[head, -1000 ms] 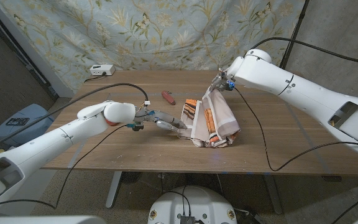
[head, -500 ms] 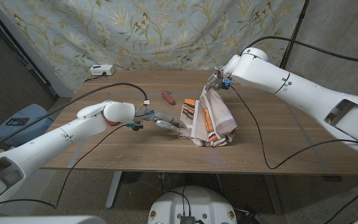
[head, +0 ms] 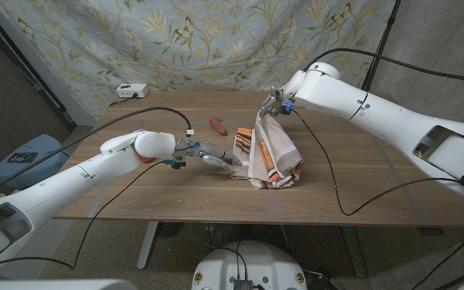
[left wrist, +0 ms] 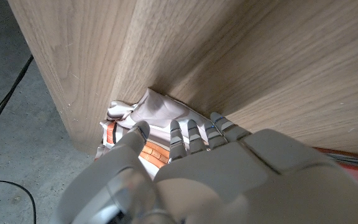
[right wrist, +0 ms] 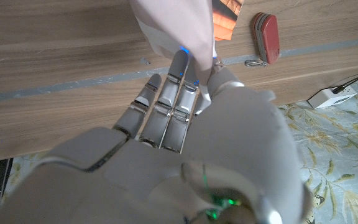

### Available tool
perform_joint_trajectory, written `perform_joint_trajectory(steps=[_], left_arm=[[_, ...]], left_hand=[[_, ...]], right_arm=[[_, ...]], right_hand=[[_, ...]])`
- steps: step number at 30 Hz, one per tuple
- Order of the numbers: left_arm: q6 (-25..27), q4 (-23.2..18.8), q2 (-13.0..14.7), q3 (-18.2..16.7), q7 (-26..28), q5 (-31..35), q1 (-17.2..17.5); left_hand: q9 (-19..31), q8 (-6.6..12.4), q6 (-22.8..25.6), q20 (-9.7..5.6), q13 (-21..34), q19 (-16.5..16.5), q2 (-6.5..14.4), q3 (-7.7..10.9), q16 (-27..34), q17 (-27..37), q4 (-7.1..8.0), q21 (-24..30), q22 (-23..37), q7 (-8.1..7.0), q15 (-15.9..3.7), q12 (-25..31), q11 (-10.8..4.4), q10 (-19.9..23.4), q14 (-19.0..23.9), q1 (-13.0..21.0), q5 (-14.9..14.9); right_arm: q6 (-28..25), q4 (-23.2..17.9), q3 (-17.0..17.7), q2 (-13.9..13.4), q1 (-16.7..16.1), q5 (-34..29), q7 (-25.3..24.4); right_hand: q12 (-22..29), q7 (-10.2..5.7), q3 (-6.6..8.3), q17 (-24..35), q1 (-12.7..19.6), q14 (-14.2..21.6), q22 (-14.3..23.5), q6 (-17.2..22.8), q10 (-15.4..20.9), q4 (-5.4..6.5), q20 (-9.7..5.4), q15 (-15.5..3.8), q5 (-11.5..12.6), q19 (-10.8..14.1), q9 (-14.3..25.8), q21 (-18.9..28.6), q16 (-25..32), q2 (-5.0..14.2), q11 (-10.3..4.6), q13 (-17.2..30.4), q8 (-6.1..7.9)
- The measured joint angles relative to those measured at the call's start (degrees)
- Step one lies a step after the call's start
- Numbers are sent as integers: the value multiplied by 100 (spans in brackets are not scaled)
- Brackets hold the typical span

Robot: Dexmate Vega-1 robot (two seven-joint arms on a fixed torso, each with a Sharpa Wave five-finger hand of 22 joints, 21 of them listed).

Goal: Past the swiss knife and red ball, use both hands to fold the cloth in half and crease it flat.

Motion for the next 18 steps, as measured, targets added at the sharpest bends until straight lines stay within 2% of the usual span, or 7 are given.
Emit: perform_joint_trajectory(steps=[2,3,7,8,14,18], left_arm=[[21,0,0,0,0,0,0],[31,-3,-22,7,0,0,-5],[81,-8,-25,10,0,0,-5],[84,-27,-29,16,0,0,-5],[137,-52,-31,24,4,0,-3],[154,-73,-32,31,15,0,5]], left_hand=[[0,0,0,1,0,-1,0,0,0,0,0,-1,0,0,0,0,0,0,0,0,0],[0,0,0,1,0,-2,0,0,0,0,0,2,0,0,0,0,0,0,0,0,0],[0,0,0,11,0,-12,0,0,-1,0,0,25,0,0,0,0,0,0,0,0,0],[0,0,0,11,0,-12,0,0,-1,0,0,27,0,0,0,0,0,0,0,0,0],[0,0,0,11,0,-12,0,0,-1,12,0,28,0,0,0,0,0,0,-1,0,0],[0,0,0,11,0,-12,0,0,-2,1,0,28,0,0,0,0,0,0,-1,0,0]], right_arm=[[0,60,-16,23,16,0,0],[230,90,-25,36,23,-90,167],[230,176,-33,77,31,-90,167],[392,183,-33,80,31,-161,282],[540,279,-23,138,7,-233,382],[590,320,1,178,-22,-254,417]], right_hand=[[0,0,0,0,0,0,0,0,-2,0,0,0,0,0,0,0,0,0,2,1,0],[0,0,0,11,0,0,0,0,-2,0,0,0,0,0,0,0,0,0,2,2,0],[0,1,0,27,0,0,0,1,-11,0,22,0,0,-23,0,0,0,0,11,5,0],[0,13,0,27,0,0,0,13,-11,0,22,0,0,-23,0,0,0,0,12,6,0],[-1,32,-32,26,22,0,0,33,-8,-31,21,0,-4,-23,-1,0,-27,22,12,-17,0],[-20,32,-56,26,31,0,0,32,0,-7,21,0,-5,-23,-1,0,-27,31,20,-18,-28]])
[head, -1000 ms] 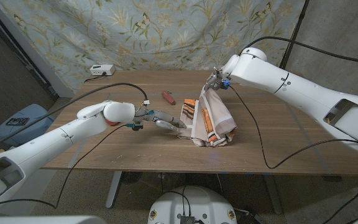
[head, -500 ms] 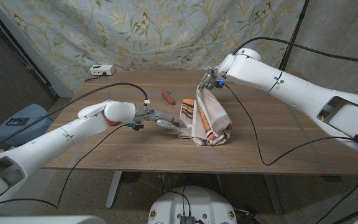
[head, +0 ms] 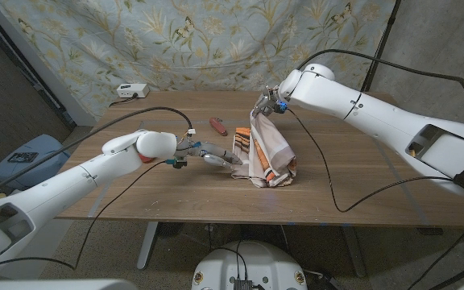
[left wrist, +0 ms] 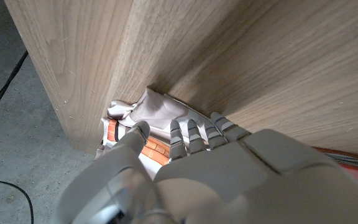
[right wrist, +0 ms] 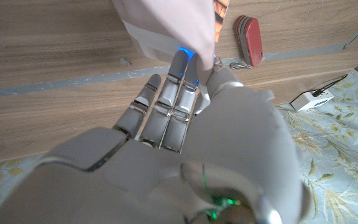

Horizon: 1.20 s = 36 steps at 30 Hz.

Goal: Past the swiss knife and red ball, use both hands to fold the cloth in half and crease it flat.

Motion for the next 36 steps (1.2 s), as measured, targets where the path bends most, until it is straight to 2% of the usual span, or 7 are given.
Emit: perform_joint_trajectory(steps=[8,18,21,27,28,36], left_arm=[[2,-3,-5,9,12,0,2],[-7,23,-17,23,16,-29,-4],[-14,33,-21,25,16,-43,-5],[-19,33,-21,25,22,-65,-5],[-19,43,-24,26,23,-67,1],[-10,32,-21,26,28,-95,20]], left_hand=[[0,0,0,0,0,0,0,0,0,16,0,-1,0,0,0,0,0,0,0,0,0],[0,0,0,0,0,0,0,-16,0,16,-16,-25,0,0,-1,0,0,0,-1,0,0],[0,0,0,-1,0,0,0,-16,0,15,-16,-28,0,0,-1,0,0,0,-1,0,0],[0,0,0,-1,-1,0,0,7,0,15,-39,-26,0,0,-1,0,0,0,-1,0,0],[0,0,0,-1,-1,0,0,7,0,8,-40,-23,0,0,-1,0,0,0,-1,0,0],[0,0,0,-2,-1,-3,9,-9,0,-4,-55,-22,-1,0,-1,0,0,0,-1,10,0]], right_arm=[[125,112,26,113,-44,-66,82],[382,493,20,357,-51,-137,205],[664,712,-2,478,-44,-186,341],[664,1105,-35,691,-9,-186,341],[975,1148,-38,713,-5,-250,499],[1324,1642,-56,968,4,-317,673]], right_hand=[[-1,22,0,27,7,0,0,-23,0,0,0,0,-17,0,0,0,0,7,2,-1,-11],[-3,22,-38,27,52,0,0,-23,-4,7,-1,0,-20,0,-1,0,0,8,1,-9,-11],[-3,21,-39,52,66,0,0,-23,-24,7,-1,0,-22,0,-1,0,0,22,2,-4,-11],[-3,21,-39,53,66,0,0,-23,-35,7,-1,0,-23,0,28,0,0,22,12,-3,-11],[-3,21,-39,53,66,0,0,-23,-35,7,-1,0,-23,0,28,0,0,22,13,-3,-11],[-3,20,-63,81,67,0,0,-23,-44,-2,-1,0,-39,0,28,0,1,23,23,-16,-36]])
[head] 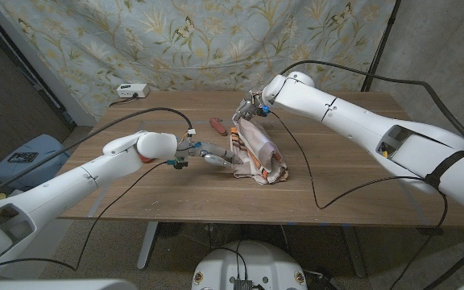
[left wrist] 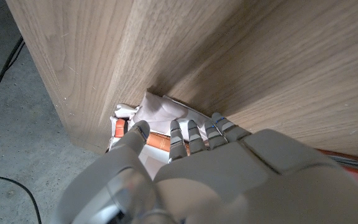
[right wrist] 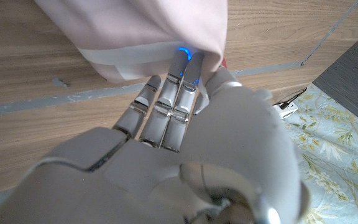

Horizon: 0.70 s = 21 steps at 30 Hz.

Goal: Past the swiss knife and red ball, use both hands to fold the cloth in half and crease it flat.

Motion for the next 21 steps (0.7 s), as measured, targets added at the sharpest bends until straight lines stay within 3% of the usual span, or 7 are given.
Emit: perform_joint_trajectory(steps=[15,21], left_arm=[[55,-41,3,-3,0,-21,10],[75,-62,3,-3,-2,-21,13]], left_hand=[[0,0,53,-9,0,-9,22,17,1,-2,-17,0,0,-10,0,0,0,0,0,22,0],[0,0,53,-9,0,-9,52,17,1,-3,-16,0,0,-10,-30,0,32,32,32,52,0]], right_arm=[[580,962,33,464,-44,-73,272],[756,1209,84,570,-84,-74,359]], right_hand=[[0,20,-87,-161,39,0,0,-21,-103,56,42,0,-4,43,26,0,-194,39,-4,40,-19],[-137,67,-139,-422,-332,0,0,-101,-247,177,74,0,1,10,26,-25,-478,-58,16,-106,-100]])
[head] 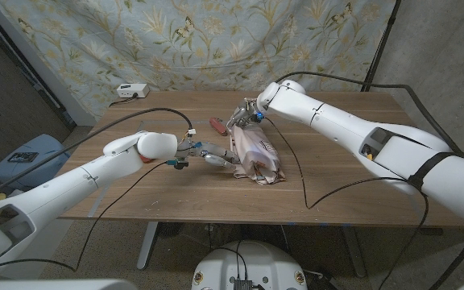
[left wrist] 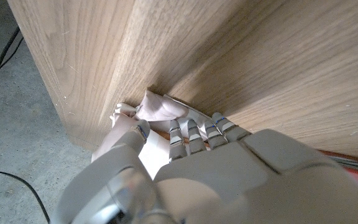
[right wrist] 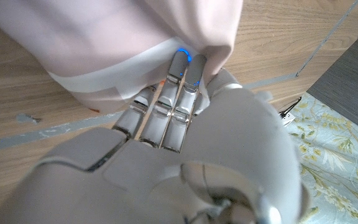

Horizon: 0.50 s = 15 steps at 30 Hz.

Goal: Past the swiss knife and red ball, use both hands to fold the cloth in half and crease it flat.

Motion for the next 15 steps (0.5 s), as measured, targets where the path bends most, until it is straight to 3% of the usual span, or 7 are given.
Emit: perform_joint_trajectory(steps=[9,15], left_arm=[[7,2,-11,3,-16,1,-25],[31,-17,-13,0,-32,-24,-38]], left_hand=[[0,0,19,0,0,1,-24,-8,3,2,-40,30,1,19,22,0,0,0,23,23,0],[0,0,40,0,0,1,0,-7,4,3,-41,44,6,-1,23,0,0,0,23,46,0]], right_arm=[[225,316,102,125,-57,47,160],[332,444,159,170,-75,98,273]], right_hand=[[-287,125,-102,-206,-556,-98,-1,-295,-319,150,133,11,28,-71,-17,-9,-315,-130,279,-232,-175],[-488,166,-150,-229,-736,-259,-3,-466,-563,197,184,70,28,-122,-44,-19,-434,-177,423,-366,-275]])
